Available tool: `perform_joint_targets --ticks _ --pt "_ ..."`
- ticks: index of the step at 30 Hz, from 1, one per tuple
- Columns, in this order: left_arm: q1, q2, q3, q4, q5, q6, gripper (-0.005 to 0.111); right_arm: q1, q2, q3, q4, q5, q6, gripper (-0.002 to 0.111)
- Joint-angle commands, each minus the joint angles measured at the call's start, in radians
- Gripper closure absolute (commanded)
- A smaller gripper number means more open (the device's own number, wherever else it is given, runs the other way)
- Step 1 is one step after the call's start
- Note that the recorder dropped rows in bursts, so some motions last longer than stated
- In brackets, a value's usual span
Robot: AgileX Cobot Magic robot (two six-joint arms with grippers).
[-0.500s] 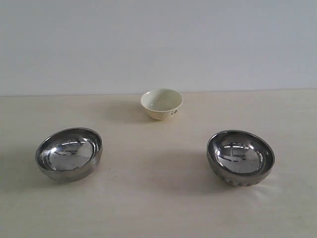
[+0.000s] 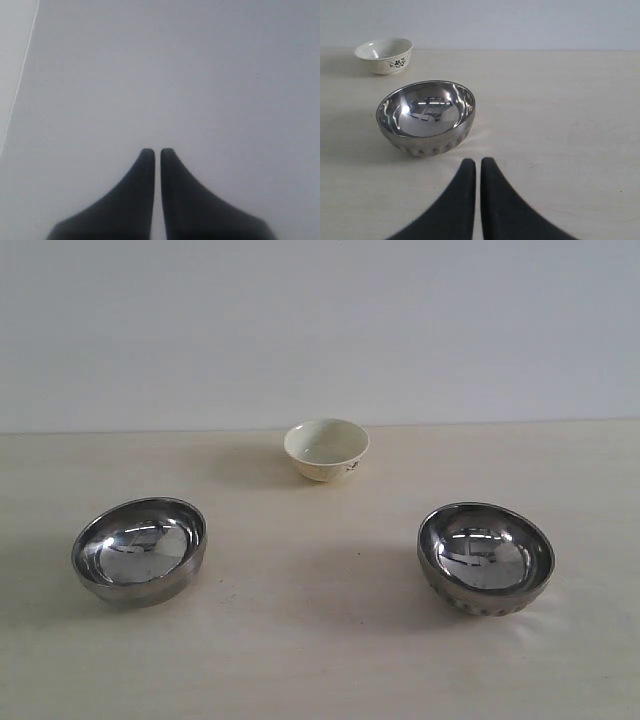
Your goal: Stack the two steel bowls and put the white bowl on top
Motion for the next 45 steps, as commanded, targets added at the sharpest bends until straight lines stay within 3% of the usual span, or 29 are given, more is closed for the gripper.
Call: perform_joint_targets --ticks 1,7,13,17,20,21,22,23,24,25,26,27,32,36,42,45 --pt "-0.008 -0.001 0.004 0.023 -0.137 -0.201 0.103 -0.007 -0.005 -0.001 -0.010 -0.007 -0.002 0.108" --pt "-0.008 0.074 -0.177 0.047 0.032 -0.242 0.103 -0.007 -0.005 -0.001 -0.010 -0.007 -0.002 0.108" --pt "-0.008 0.336 -0.455 0.145 0.209 -0.210 0.103 -0.007 -0.005 -0.001 -0.010 -0.007 -0.002 0.108" --pt "-0.008 0.567 -0.685 0.155 0.437 -0.210 0.103 -0.007 -0.005 -0.001 -0.010 -0.007 -0.002 0.108" --pt "-0.008 0.694 -0.783 0.161 0.495 -0.210 0.099 -0.007 -0.005 -0.001 -0.010 -0.007 -0.002 0.108" --pt "-0.008 0.736 -0.804 0.170 0.513 -0.210 0.095 -0.007 -0.005 -0.001 -0.010 -0.007 -0.002 0.108" --pt "-0.008 0.821 -0.856 0.179 0.578 -0.206 0.080 -0.007 -0.005 -0.001 -0.010 -0.007 -0.002 0.108" --pt "-0.008 0.855 -0.875 0.179 0.609 -0.201 0.071 -0.007 -0.005 -0.001 -0.010 -0.007 -0.002 0.108" --pt "-0.008 0.938 -0.905 0.179 0.650 -0.196 0.047 -0.007 -0.005 -0.001 -0.010 -0.007 -0.002 0.108" --pt "-0.008 0.991 -0.915 0.179 0.666 -0.187 0.030 -0.007 -0.005 -0.001 -0.010 -0.007 -0.002 0.108" --pt "-0.008 1.038 -0.917 0.179 0.671 -0.174 0.017 -0.007 -0.005 -0.001 -0.010 -0.007 -0.002 0.108" --pt "-0.008 1.085 -0.917 0.179 0.673 -0.174 0.012 -0.007 -0.005 -0.001 -0.010 -0.007 -0.002 0.108" --pt "-0.011 1.330 -0.919 0.177 0.666 -0.140 0.015 -0.007 -0.005 -0.001 -0.010 -0.007 -0.002 0.108" --pt "-0.011 1.519 -1.037 0.154 0.886 -0.061 0.015 -0.007 -0.005 -0.001 -0.010 -0.007 -0.002 0.108" --pt "-0.013 1.641 -1.121 -0.373 1.039 0.489 0.015 -0.007 -0.005 -0.001 -0.010 -0.007 -0.002 0.108" --pt "-0.013 1.683 -1.121 -0.416 1.058 0.596 0.015 -0.007 -0.005 -0.001 -0.010 -0.007 -0.002 0.108"
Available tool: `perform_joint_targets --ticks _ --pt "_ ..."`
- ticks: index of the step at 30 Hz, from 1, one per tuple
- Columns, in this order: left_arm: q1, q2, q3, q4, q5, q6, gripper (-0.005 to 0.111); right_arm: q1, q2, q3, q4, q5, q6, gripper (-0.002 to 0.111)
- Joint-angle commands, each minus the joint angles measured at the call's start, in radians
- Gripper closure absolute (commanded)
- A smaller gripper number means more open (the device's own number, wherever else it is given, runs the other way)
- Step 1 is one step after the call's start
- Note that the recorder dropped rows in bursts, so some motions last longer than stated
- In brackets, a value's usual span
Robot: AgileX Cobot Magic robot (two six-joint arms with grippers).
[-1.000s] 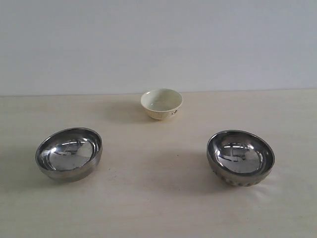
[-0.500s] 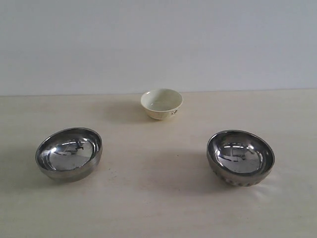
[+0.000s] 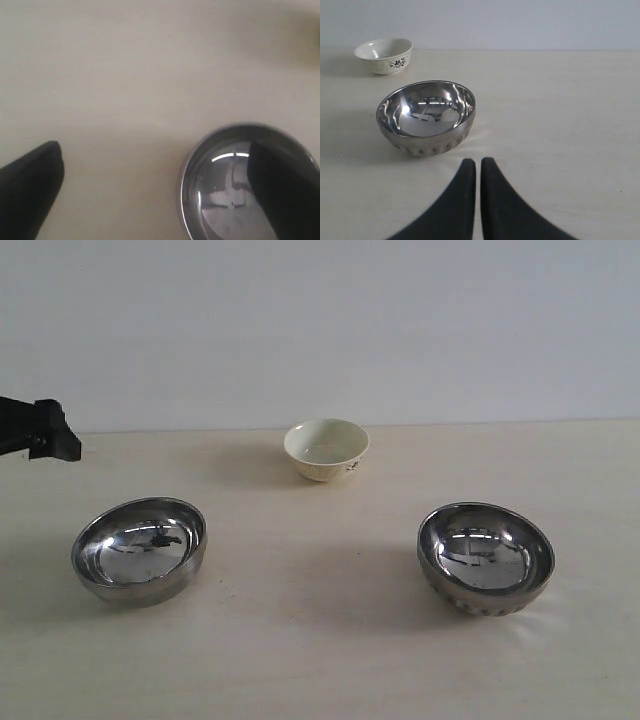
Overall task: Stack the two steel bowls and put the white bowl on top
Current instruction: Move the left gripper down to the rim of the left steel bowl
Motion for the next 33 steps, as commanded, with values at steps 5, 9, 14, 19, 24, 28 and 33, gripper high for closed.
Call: perform_joint_targets --ticks 5,9,14,19,24,28,33 --pt "-0.012 0.085 -0.009 -0.094 0.053 0.216 0.015 -0.007 -0.005 -0.001 -0.010 -0.007 -0.002 0.108" --pt "-0.055 0.119 -0.009 -0.092 0.070 0.294 0.015 -0.007 -0.005 -0.001 -0.010 -0.007 -0.002 0.108" --pt "-0.117 0.171 -0.009 -0.053 0.065 0.321 0.015 -0.007 -0.005 -0.001 -0.010 -0.007 -0.002 0.108" --pt "-0.124 0.201 -0.009 -0.003 0.068 0.296 0.015 -0.007 -0.005 -0.001 -0.010 -0.007 -0.002 0.108" --pt "-0.124 0.212 -0.009 0.033 0.062 0.242 0.015 -0.007 -0.005 -0.001 -0.010 -0.007 -0.002 0.108" --pt "-0.124 0.229 -0.009 0.040 0.060 0.215 0.018 -0.007 -0.005 -0.001 -0.010 -0.007 -0.002 0.108" --pt "-0.124 0.267 -0.009 0.040 0.037 0.175 0.024 -0.007 -0.005 -0.001 -0.010 -0.007 -0.002 0.108"
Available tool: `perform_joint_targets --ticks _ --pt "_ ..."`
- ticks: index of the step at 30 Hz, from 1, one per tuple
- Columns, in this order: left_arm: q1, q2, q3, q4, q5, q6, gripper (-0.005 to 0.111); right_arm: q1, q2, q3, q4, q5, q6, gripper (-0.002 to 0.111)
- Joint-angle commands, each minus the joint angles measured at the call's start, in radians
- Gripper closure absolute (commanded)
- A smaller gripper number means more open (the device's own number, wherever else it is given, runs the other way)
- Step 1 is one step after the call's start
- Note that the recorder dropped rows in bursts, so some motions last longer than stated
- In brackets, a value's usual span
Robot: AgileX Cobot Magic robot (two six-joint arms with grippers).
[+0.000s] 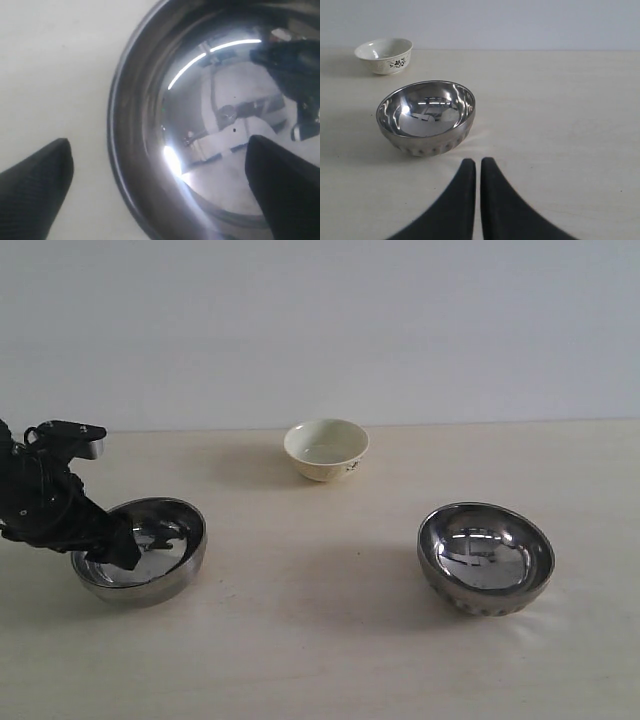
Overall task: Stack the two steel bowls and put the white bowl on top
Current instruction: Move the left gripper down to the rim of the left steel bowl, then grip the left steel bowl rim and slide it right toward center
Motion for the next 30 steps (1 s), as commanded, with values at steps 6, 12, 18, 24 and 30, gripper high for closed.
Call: perform_joint_targets --ticks 6,12,18,24,30 --pt "-0.006 0.045 -0.007 0.017 -0.035 -0.057 0.034 -0.007 -0.005 -0.001 -0.010 -0.007 -0.002 0.108" --pt "-0.006 0.063 -0.007 0.020 -0.035 -0.057 0.043 -0.007 -0.005 -0.001 -0.010 -0.007 -0.002 0.108" --pt "-0.006 0.065 -0.007 0.013 -0.011 -0.055 0.103 -0.007 -0.005 -0.001 -0.010 -0.007 -0.002 0.108" --pt "-0.006 0.050 -0.038 0.008 0.034 -0.115 0.103 -0.007 -0.005 -0.001 -0.010 -0.007 -0.002 0.108" --pt "-0.029 -0.011 -0.076 -0.156 0.118 -0.079 0.103 -0.007 -0.005 -0.001 -0.010 -0.007 -0.002 0.108"
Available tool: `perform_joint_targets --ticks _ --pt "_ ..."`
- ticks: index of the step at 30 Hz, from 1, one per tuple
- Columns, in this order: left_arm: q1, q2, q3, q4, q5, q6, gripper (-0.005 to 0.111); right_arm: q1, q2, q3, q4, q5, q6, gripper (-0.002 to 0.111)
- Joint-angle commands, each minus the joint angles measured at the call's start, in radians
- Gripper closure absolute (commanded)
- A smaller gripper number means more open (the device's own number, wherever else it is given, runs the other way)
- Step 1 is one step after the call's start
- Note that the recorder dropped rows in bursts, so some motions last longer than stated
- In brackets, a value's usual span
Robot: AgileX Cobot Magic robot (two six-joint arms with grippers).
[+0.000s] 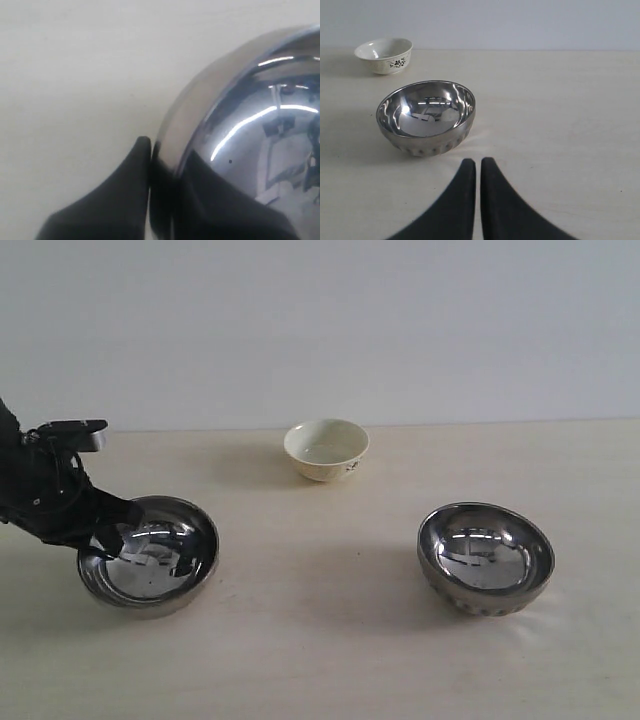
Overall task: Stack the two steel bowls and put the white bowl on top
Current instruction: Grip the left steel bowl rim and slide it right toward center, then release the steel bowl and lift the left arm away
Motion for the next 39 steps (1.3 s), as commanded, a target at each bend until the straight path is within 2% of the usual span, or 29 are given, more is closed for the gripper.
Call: perform_joint_targets --ticks 1,9,21,29,39 --pt "-0.044 -0.053 -0.013 -0.107 0.038 0.049 0.103 -0.007 -0.005 -0.001 -0.010 -0.007 -0.002 0.108" --pt "-0.163 -0.082 -0.051 -0.178 0.059 0.058 0.103 -0.007 -0.005 -0.001 -0.010 -0.007 -0.002 0.108" --pt "-0.324 -0.048 -0.053 -0.243 0.001 0.076 0.103 -0.007 -0.005 -0.001 -0.010 -0.007 -0.002 0.108" --pt "-0.364 0.034 -0.055 -0.295 -0.037 0.089 0.103 -0.007 -0.005 -0.001 -0.010 -0.007 -0.002 0.108" --pt "-0.370 0.094 -0.055 -0.295 -0.068 0.107 0.103 -0.007 -0.005 -0.001 -0.010 -0.007 -0.002 0.108"
